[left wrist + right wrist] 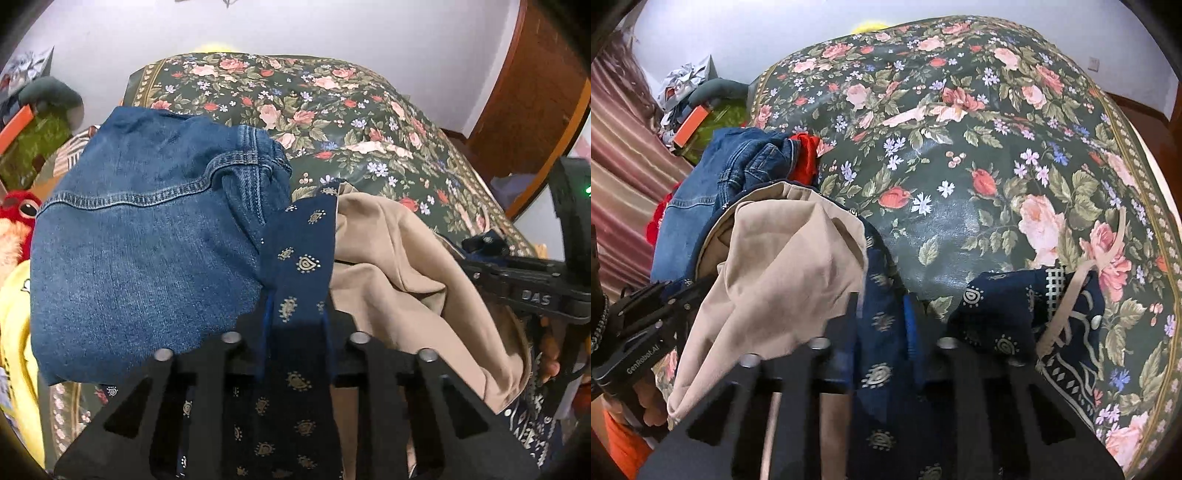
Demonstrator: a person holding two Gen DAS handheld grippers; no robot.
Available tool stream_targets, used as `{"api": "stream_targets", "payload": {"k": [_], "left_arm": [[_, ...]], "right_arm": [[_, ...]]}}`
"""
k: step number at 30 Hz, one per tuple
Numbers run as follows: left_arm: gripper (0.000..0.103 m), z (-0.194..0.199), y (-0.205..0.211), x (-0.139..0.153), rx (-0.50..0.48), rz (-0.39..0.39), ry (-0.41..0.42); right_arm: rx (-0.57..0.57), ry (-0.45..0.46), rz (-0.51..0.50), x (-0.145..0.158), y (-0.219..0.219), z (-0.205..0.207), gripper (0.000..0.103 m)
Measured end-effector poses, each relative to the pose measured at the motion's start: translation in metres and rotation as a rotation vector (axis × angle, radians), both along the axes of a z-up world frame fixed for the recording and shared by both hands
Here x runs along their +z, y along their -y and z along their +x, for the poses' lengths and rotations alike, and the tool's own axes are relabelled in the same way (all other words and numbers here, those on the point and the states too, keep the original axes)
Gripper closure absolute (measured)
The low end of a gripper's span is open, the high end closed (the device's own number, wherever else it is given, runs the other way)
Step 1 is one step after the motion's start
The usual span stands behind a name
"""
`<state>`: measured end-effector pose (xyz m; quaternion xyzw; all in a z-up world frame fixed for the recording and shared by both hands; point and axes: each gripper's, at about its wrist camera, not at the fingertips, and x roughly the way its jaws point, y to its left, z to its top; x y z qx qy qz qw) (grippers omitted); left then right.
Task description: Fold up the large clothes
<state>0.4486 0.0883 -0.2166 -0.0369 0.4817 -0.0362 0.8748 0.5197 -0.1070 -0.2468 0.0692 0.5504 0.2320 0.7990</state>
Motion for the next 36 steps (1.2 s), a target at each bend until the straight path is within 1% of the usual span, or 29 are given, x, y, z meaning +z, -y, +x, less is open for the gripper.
{"api": "stream_targets", "payload": {"k": [2,4,5,8,9,11,12,14,16,18,21,23,24,28,32,36], "left_arm": [[0.093,-0.006,0.000,0.007,-0.011,-0.022,0.012],[0.094,-0.014,0.000,0.018,-0.032,-0.061,0.035],[0.094,-0.019,0.001,0.025,-0.043,-0.072,0.048],[0.094,-0.033,0.006,0.044,-0.062,-0.072,0.080],[0.094,-0.041,0.009,0.054,-0.073,-0.075,0.098],[0.094,-0.057,0.013,0.071,-0.091,-0.074,0.131],[0.094,-0.065,0.016,0.079,-0.101,-0.076,0.148],[0.094,-0.082,0.020,0.093,-0.125,-0.085,0.176],[0.094,-0.099,0.025,0.102,-0.142,-0.091,0.193],[0.094,-0.115,0.028,0.106,-0.167,-0.099,0.196],[0.094,-0.142,0.031,0.104,-0.196,-0.103,0.207],[0.094,-0.155,0.030,0.099,-0.196,-0.116,0.191],[0.094,-0.164,0.029,0.093,-0.194,-0.132,0.173],[0.094,-0.192,0.024,0.070,-0.176,-0.156,0.116],[0.094,-0.216,0.021,0.049,-0.169,-0.151,0.070],[0.094,-0.230,0.018,0.021,-0.152,-0.180,-0.003]], "right_arm": [[-0.007,0.002,0.024,0.006,0.003,-0.004,0.093],[-0.003,0.015,0.042,0.015,0.004,-0.008,0.093],[0.006,0.036,0.049,0.025,0.006,-0.014,0.094],[0.022,0.091,0.063,0.052,0.009,-0.030,0.094],[0.026,0.105,0.069,0.059,0.010,-0.033,0.094],[0.030,0.139,0.112,0.083,0.020,-0.054,0.094],[0.032,0.146,0.122,0.088,0.019,-0.058,0.094],[0.047,0.180,0.127,0.106,0.026,-0.084,0.094],[0.063,0.205,0.113,0.116,0.029,-0.104,0.094],[0.069,0.203,0.116,0.120,0.032,-0.119,0.094],[0.069,0.199,0.126,0.123,0.040,-0.143,0.094],[0.067,0.179,0.140,0.119,0.047,-0.164,0.094],[0.066,0.170,0.141,0.117,0.049,-0.169,0.094],[0.063,0.133,0.115,0.099,0.056,-0.193,0.094],[0.043,0.092,0.102,0.080,0.064,-0.207,0.094],[0.001,0.066,0.125,0.066,0.073,-0.219,0.094]]}}
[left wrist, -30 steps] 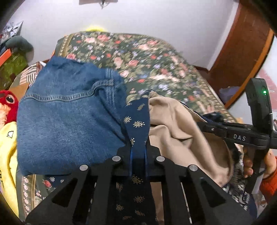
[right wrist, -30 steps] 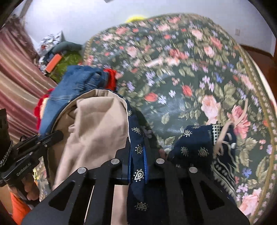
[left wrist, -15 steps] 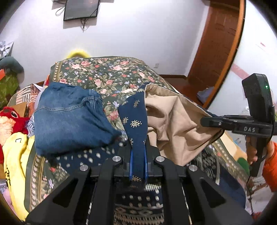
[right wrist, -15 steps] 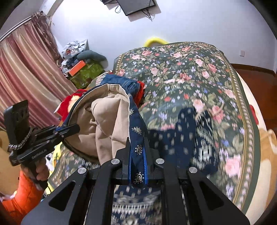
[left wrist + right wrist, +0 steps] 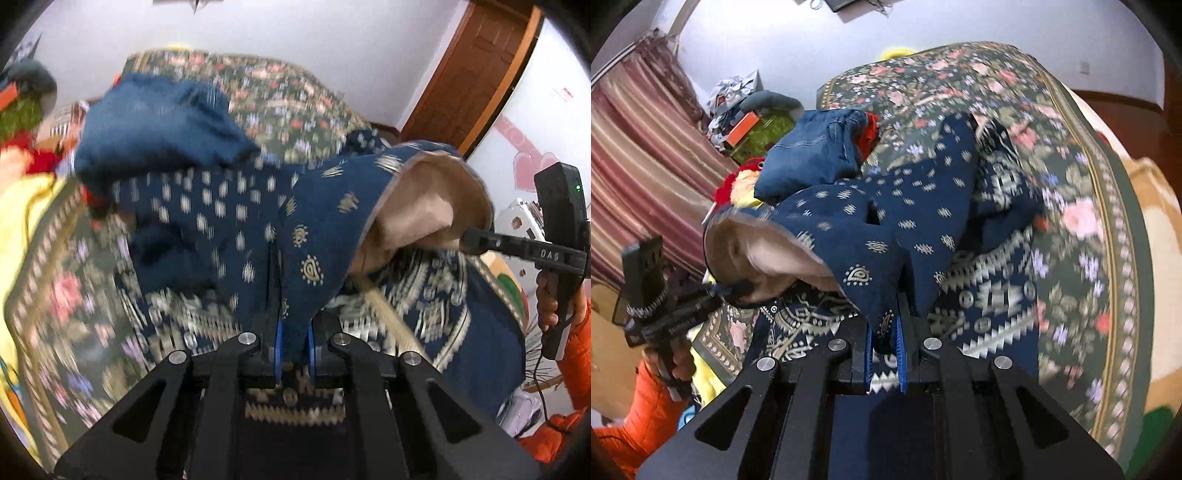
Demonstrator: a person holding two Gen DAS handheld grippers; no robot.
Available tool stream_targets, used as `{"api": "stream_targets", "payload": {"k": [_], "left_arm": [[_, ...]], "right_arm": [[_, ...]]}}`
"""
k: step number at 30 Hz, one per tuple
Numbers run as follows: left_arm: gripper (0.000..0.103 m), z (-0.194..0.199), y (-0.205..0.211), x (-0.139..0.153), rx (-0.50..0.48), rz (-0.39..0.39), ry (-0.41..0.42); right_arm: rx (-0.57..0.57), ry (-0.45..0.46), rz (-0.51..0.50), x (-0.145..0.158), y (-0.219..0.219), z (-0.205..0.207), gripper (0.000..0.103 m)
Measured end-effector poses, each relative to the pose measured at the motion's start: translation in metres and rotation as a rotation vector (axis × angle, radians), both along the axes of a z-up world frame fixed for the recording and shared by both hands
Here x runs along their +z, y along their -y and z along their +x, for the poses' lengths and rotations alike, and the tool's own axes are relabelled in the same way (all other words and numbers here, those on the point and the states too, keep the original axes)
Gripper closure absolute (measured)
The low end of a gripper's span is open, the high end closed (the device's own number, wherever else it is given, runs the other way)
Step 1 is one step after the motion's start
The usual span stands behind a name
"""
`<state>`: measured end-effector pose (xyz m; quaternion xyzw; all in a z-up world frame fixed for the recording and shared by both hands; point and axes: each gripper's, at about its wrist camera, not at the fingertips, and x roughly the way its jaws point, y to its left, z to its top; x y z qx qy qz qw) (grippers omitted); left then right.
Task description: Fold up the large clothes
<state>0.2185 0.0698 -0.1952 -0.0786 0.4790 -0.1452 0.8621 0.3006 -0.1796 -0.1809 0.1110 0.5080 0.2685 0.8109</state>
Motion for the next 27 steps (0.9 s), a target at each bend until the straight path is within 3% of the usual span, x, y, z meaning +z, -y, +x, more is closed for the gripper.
{"api": "stream_targets", "payload": {"k": [5,8,11,14,21,25,27], "left_arm": [[0.090,-0.016,0.006,-0.033,0.015,0.047,-0.071],[0.071,-0.025,0.007,-0.047,0.051,0.050,-0.107],[0.060,-0.034,-0.001,-0.049,0.108,0.049,-0.101],[0.052,-0.040,-0.007,-0.047,0.159,0.042,-0.110],[0.052,-0.048,-0.017,-0.005,0.162,0.112,-0.033],[0.050,-0.040,-0.021,0.031,0.174,0.128,0.055],[0.041,-0.034,-0.024,0.051,0.195,0.122,0.118]], "right_arm": [[-0.013,-0.020,-0.037,-0.011,0.001,-0.005,0.093],[-0.017,-0.038,-0.039,-0.011,0.004,-0.005,0.090],[-0.021,-0.067,-0.022,-0.009,0.012,-0.004,0.090],[-0.036,-0.081,-0.019,-0.004,0.023,-0.007,0.082],[-0.062,0.006,-0.034,0.032,0.042,-0.011,0.081],[-0.064,0.077,-0.029,0.055,0.041,-0.006,0.068],[-0.056,0.114,-0.038,0.062,0.033,-0.004,0.062]]}}
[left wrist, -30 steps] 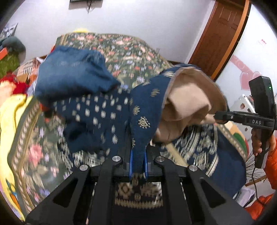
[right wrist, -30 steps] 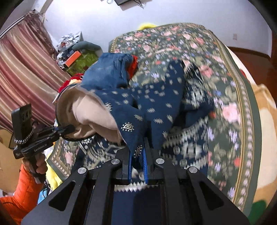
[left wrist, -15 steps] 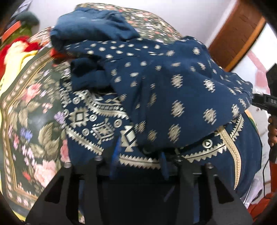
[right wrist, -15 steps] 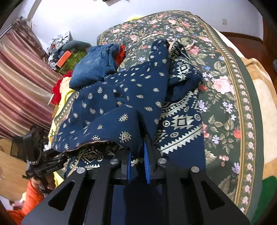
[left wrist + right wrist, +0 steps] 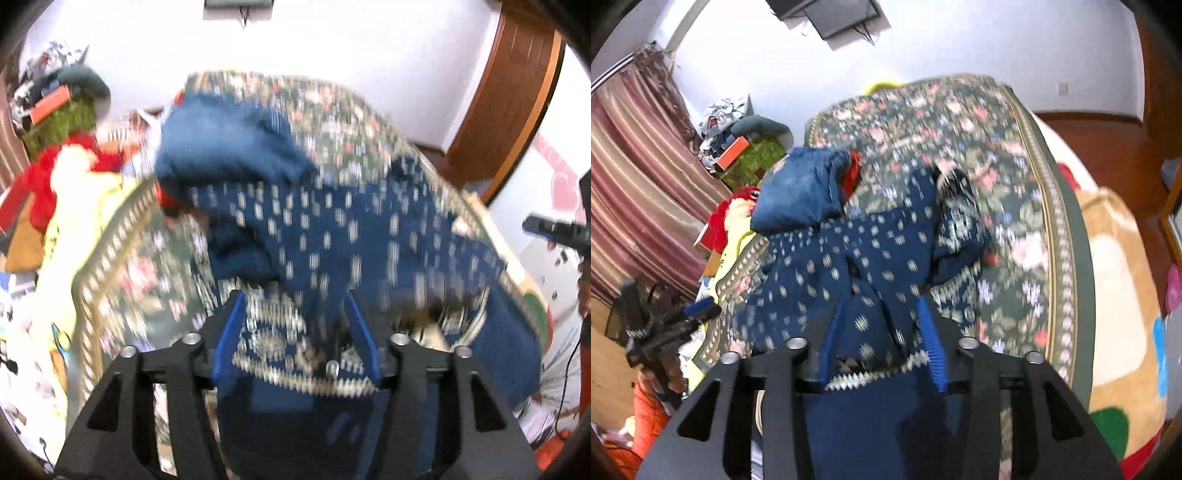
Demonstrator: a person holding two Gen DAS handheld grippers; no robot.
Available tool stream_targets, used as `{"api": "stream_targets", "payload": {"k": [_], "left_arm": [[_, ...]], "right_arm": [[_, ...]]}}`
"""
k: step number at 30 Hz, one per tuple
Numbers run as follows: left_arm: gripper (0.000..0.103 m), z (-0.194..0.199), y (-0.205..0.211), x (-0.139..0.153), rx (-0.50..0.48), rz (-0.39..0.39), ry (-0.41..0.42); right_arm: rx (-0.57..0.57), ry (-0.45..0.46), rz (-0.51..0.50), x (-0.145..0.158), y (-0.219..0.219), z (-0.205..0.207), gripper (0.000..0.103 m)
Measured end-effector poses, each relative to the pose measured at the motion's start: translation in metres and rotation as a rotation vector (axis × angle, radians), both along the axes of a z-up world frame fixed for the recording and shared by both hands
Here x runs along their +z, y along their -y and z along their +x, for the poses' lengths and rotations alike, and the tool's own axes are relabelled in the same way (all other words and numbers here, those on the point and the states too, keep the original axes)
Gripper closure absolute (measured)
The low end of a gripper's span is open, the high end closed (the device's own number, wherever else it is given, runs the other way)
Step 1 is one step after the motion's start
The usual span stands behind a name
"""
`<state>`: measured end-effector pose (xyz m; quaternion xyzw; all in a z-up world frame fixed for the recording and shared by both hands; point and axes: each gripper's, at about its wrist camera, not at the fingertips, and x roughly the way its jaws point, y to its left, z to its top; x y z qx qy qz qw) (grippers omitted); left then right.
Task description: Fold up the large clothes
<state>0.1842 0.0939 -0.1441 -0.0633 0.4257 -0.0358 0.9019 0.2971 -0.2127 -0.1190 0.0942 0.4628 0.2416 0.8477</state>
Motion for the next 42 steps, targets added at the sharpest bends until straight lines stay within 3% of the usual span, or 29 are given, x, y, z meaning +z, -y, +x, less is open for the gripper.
{"api": "stream_targets", "payload": {"k": [2,5,10,14,17,19,24,28,33,35,42], "left_arm": [[0.037,0.010,-0.001,0.013,0.012,-0.002,0.047],[0.032,0.029,0.004,0.013,0.014,-0.014,0.053],[0.032,0.047,0.021,-0.033,-0.018,-0.054,-0.092],[0.031,0.043,0.029,-0.075,-0.024,-0.039,-0.193],[0.020,0.036,0.025,-0.097,-0.007,-0.066,-0.226],[0.012,0.031,0.020,-0.103,0.020,-0.077,-0.216],[0.011,0.025,0.005,-0.097,0.035,-0.139,-0.217],[0.011,0.030,-0.011,-0.074,0.096,-0.076,-0.171],[0.011,0.056,-0.045,-0.059,0.182,-0.089,-0.136],[0.011,0.070,-0.059,-0.062,0.201,-0.126,-0.140],[0.011,0.107,-0.095,-0.101,0.259,-0.311,-0.225]], "right_arm": [[0.018,0.018,-0.015,0.002,-0.011,0.005,0.057],[0.052,0.004,-0.031,-0.008,-0.030,0.013,0.053],[0.096,-0.088,-0.094,-0.046,-0.050,0.020,0.052],[0.130,-0.188,-0.170,-0.085,-0.054,0.019,0.052],[0.131,-0.212,-0.197,-0.097,-0.049,0.014,0.041],[0.135,-0.205,-0.193,-0.096,-0.047,0.012,0.041],[0.122,-0.204,-0.184,-0.084,-0.038,0.014,0.041],[0.085,-0.161,-0.161,-0.071,-0.037,0.024,0.041],[0.016,-0.111,-0.101,-0.053,-0.024,0.046,0.040],[-0.014,-0.097,-0.101,-0.049,-0.020,0.055,0.032],[-0.117,-0.174,-0.055,-0.064,0.004,0.106,0.030]]}}
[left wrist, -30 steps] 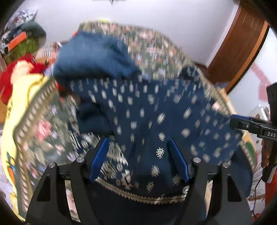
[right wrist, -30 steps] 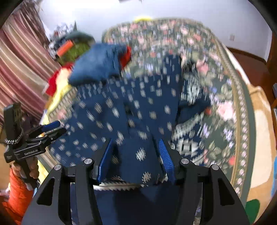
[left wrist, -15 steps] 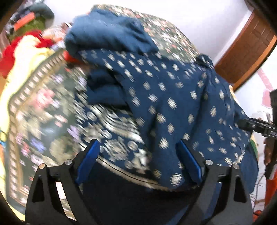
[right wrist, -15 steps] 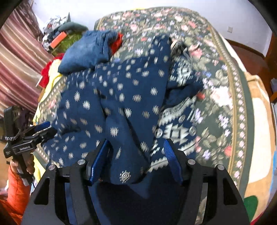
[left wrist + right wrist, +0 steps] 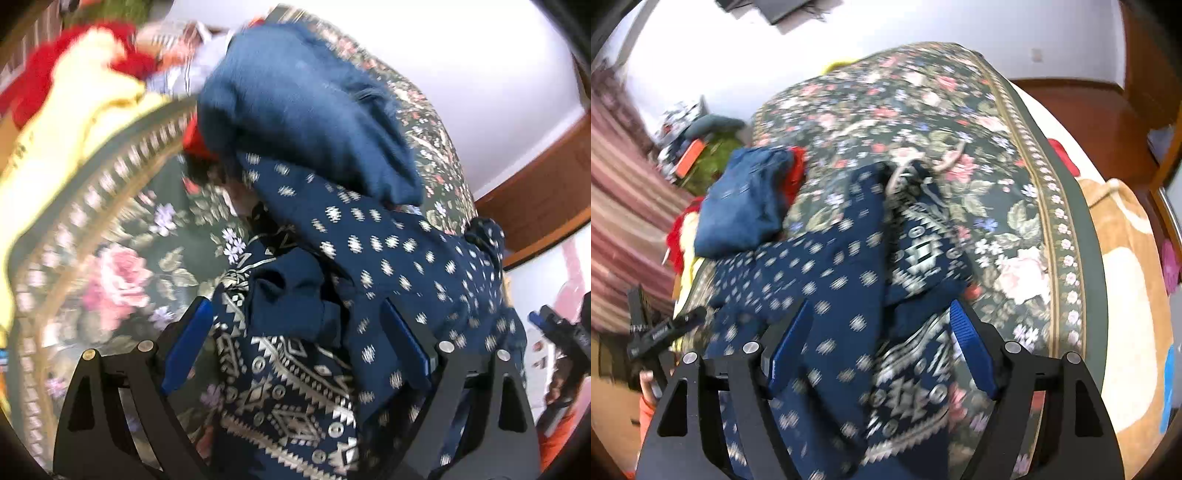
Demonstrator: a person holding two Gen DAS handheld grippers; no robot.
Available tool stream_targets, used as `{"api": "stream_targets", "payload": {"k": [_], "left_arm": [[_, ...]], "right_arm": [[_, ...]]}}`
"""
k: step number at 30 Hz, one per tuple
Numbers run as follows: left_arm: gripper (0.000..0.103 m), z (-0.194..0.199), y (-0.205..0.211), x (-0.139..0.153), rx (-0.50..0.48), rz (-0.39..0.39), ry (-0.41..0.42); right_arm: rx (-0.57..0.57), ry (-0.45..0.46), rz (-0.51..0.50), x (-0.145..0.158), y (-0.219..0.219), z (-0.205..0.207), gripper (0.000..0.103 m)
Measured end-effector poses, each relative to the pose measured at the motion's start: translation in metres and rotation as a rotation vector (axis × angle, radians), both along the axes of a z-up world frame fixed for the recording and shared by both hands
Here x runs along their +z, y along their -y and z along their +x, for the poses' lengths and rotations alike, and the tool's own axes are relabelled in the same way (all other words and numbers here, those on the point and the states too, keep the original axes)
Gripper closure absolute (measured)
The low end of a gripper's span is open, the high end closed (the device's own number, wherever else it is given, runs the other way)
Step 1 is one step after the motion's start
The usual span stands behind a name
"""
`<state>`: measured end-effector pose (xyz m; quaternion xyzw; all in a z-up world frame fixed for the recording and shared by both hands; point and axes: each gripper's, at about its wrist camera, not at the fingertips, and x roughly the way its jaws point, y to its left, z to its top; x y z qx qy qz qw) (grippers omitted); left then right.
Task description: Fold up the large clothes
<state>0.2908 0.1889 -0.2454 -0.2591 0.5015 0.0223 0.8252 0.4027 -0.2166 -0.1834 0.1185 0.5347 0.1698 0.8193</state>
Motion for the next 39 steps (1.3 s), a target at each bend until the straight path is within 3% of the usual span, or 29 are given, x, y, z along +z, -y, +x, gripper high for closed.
{"api": "stream_targets", "payload": {"k": [4,8,13,20,26,27,30,32,34,35,39], "left_arm": [[0.011,0.017,-0.013,-0.027,0.042,-0.056,-0.031],[0.005,0.025,-0.019,-0.032,0.054,-0.111,0.019],[0.006,0.048,-0.020,-0.041,0.038,-0.156,0.038],[0.005,0.094,0.002,-0.054,-0.050,-0.075,0.014],[0.007,0.103,0.016,-0.057,-0.039,-0.021,0.019],[0.012,0.103,0.016,-0.057,-0.037,-0.022,0.023],[0.033,0.097,0.021,-0.056,-0.039,-0.054,0.027],[0.046,0.091,0.024,-0.055,-0.033,-0.101,0.027],[0.063,0.087,0.024,-0.054,-0.031,-0.146,0.023],[0.073,0.084,0.026,-0.052,-0.032,-0.153,0.022],[0.081,0.068,0.039,-0.027,-0.036,-0.104,0.048]], "right_arm": [[-0.030,-0.056,-0.007,-0.022,0.007,0.024,0.030],[-0.050,-0.126,0.007,-0.053,0.012,0.048,0.030],[-0.093,-0.202,0.080,-0.080,0.019,0.067,0.030],[-0.085,-0.180,0.111,-0.085,0.009,0.089,0.027],[-0.013,-0.114,0.020,-0.085,-0.012,0.098,0.025],[-0.002,-0.105,0.013,-0.083,-0.013,0.097,0.027],[0.042,-0.077,0.019,-0.081,-0.017,0.096,0.050],[0.056,-0.075,0.022,-0.080,-0.018,0.095,0.078],[0.054,-0.097,0.068,-0.078,-0.017,0.094,0.089],[0.050,-0.109,0.113,-0.075,-0.013,0.092,0.090],[0.017,-0.048,0.155,-0.053,-0.004,0.078,0.091]]}}
